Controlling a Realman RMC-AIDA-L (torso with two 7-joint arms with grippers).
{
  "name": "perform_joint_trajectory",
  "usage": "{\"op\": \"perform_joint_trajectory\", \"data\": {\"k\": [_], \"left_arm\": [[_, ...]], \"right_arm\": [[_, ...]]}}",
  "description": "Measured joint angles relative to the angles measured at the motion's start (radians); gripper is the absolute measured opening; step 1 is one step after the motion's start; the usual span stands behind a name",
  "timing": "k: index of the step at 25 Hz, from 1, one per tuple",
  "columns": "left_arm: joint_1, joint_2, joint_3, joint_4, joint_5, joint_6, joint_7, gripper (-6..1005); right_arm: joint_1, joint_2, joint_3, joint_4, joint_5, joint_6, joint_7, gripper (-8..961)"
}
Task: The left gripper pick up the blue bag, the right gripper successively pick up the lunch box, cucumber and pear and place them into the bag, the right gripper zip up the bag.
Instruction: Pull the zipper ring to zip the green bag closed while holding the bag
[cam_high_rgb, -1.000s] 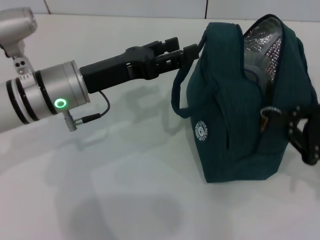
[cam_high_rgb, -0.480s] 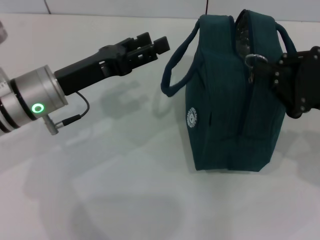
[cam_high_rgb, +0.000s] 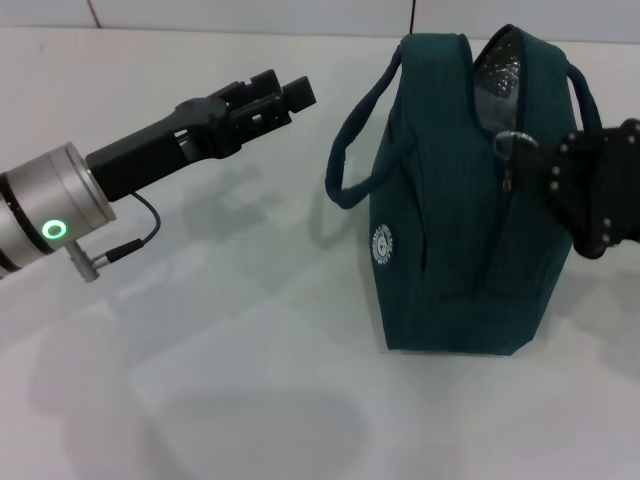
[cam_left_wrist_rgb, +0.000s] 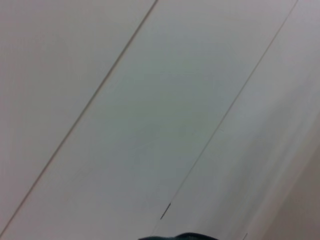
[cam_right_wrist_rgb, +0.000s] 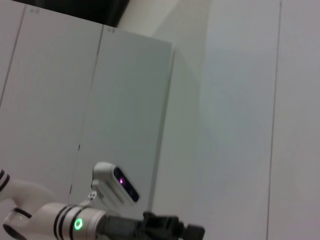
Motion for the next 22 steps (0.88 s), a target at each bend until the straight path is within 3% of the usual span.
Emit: {"op": "perform_joint_trajectory", "data": {"k": [5,13,18,22], "left_arm": [[0.001,0.0,-0.011,0.0,0.0,0.018,0.0,834],[0.016,0.004,-0.012,-0.001,0.011,0.035,-0.001,834],[0.042,0.025,-0.012,-0.001,0.011,0.036,0.003,833],[0.046,0.028,-0.012,-0.001,0.012,0.036,0.004,833]], "right_arm": [[0.007,0.001,-0.025,0.023,0.006,0.019,-0.009,4],[0.014,-0.001,-0.042,0.021,0.145,0.001,0.011,4],[0.055,0.004,-0.13,0.026,0.161,0.005,0.012,5],[0.095,0.005,-0.2,0.035,0.222,0.037,0.007,5]]}}
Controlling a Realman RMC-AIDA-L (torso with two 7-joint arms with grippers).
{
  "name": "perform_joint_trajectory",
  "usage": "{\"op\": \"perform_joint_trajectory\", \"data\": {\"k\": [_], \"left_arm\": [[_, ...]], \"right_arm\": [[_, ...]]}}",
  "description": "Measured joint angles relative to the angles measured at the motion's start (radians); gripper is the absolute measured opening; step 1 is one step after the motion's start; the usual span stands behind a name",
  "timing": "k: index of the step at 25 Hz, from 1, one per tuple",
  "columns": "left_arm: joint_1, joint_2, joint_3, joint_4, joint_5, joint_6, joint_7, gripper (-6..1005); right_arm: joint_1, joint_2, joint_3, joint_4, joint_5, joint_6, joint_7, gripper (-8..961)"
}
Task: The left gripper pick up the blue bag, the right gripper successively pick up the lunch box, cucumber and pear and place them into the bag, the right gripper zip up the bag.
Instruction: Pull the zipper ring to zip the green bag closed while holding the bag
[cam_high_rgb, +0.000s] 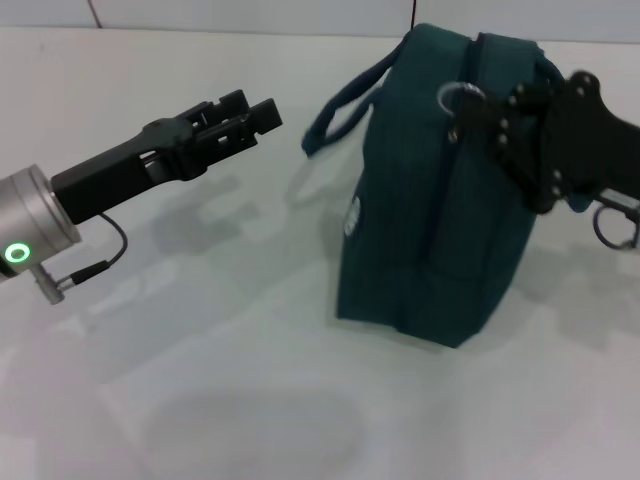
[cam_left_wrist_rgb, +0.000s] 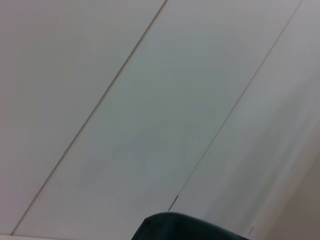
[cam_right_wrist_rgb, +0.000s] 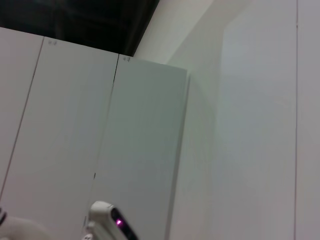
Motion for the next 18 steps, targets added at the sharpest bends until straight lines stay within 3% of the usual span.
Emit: {"op": "perform_joint_trajectory", "data": {"k": [11,18], "left_arm": [[0.014,0.004,-0.001,0.003,0.01,0.036,-0.003,832],[-0.013,-0.006,0.002,0.002,0.13,0.043,-0.021,831]], "right_arm": [[0.04,0.0,-0.094,0.014,0.054,0.115,-0.002,4],[0.043,0.0,-0.132,0.026,0.082,0.153,-0.007,4]]}}
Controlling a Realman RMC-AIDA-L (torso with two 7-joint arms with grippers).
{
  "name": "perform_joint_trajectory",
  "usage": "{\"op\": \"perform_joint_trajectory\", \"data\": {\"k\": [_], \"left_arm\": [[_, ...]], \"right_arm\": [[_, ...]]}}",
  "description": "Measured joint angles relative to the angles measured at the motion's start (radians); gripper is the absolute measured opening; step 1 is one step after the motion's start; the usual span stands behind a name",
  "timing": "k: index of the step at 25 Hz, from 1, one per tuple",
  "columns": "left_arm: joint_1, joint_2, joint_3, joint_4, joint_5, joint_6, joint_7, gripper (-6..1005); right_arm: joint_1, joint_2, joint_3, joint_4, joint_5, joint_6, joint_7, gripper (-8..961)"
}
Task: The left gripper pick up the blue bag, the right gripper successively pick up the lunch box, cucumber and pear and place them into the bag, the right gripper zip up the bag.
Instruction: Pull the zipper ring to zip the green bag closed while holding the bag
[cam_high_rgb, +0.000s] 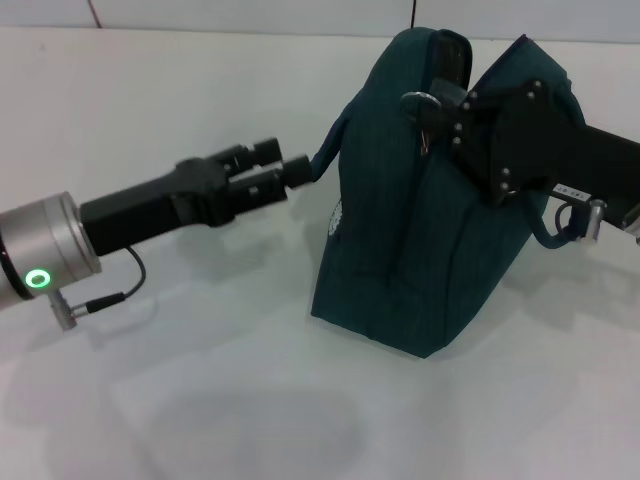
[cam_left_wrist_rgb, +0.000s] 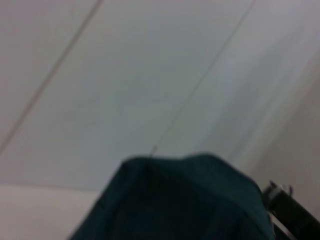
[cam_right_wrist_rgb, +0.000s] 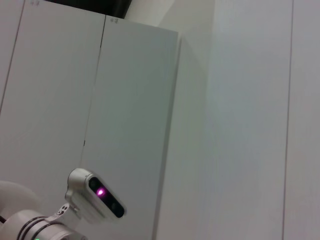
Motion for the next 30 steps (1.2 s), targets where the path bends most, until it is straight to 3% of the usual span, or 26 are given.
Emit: {"op": "perform_joint_trajectory", "data": {"k": [13,28,30], "left_arm": [[-0.044,-0.025,0.006,-0.004,0.043,0.039,-0.05,830],[-0.069,-0.023,0.007,-0.018,0.064,0.034,-0.071,829],[-0.07,-0.023,0.007,-0.018,0.066,0.035,-0.068,763]], "right_arm": [[0.001,0.0,-0.008,-0.004,0.006,0.005,-0.011,5],[0.001,0.0,-0.031,-0.013,0.018,-0.06,-0.013,4],[0.0,0.0,-0.03,-0.013,0.018,-0.06,-0.013,4]]}}
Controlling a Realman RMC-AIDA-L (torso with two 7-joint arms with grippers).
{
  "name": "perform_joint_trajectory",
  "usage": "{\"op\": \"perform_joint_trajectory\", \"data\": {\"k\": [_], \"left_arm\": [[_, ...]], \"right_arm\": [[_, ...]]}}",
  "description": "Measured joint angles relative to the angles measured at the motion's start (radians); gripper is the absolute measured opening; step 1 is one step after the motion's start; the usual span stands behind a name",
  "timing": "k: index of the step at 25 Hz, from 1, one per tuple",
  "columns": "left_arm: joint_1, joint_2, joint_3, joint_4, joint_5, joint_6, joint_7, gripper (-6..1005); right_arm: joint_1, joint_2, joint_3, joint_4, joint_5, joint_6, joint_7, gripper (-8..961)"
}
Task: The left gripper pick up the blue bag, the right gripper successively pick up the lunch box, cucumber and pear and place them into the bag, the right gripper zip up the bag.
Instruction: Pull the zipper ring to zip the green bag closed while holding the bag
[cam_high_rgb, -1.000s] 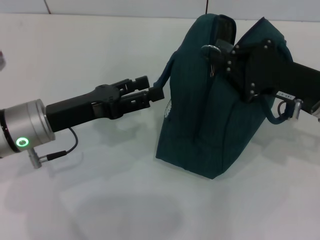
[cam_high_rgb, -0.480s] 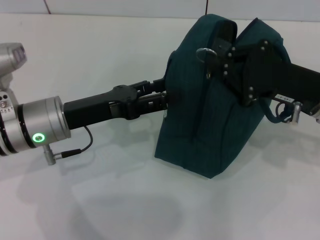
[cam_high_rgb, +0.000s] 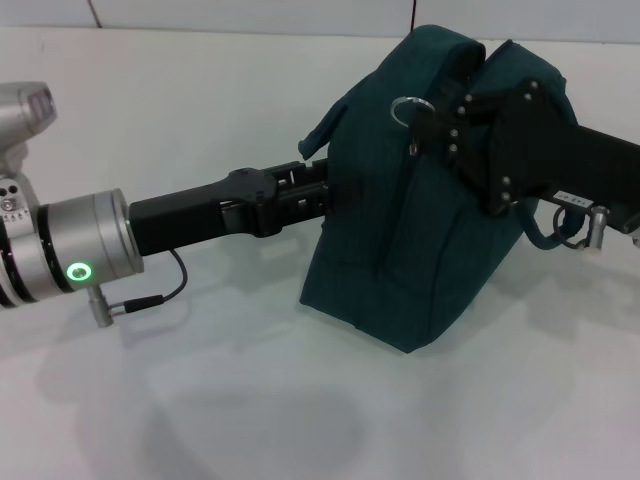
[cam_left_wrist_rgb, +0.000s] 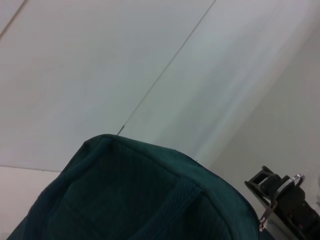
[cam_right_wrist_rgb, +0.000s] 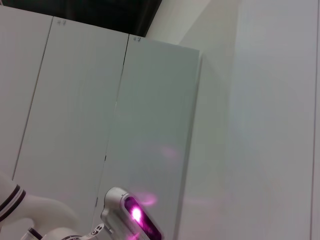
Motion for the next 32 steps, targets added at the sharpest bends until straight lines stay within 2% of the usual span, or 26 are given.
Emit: {"op": "perform_joint_trajectory", "data": {"k": [3,8,14,19,32], "left_arm": [[-0.003,-0.002,0.0,0.0,0.002,0.0,0.001,665],[-0.009,-0.002,0.0,-0.002,0.01,0.0,0.003,427],[-0.014,-0.002,0.001,-0.013,0.012,0.003,0.01,192],[-0.007,-0.002,0.001,-0.014,0.011,0.006,0.017,71],[-0.012,-0.002,0.002,-0.042,0.026,0.029,0.062,54]], "right_arm": [[-0.002,0.0,0.0,0.0,0.0,0.0,0.0,4],[-0.005,0.0,0.0,0.0,0.0,-0.001,0.0,5],[-0.007,0.0,0.0,0.003,0.0,-0.001,0.0,5],[-0.014,0.0,0.0,0.011,0.026,-0.001,0.009,4],[-0.035,0.0,-0.013,0.018,0.122,-0.011,0.073,4]]}}
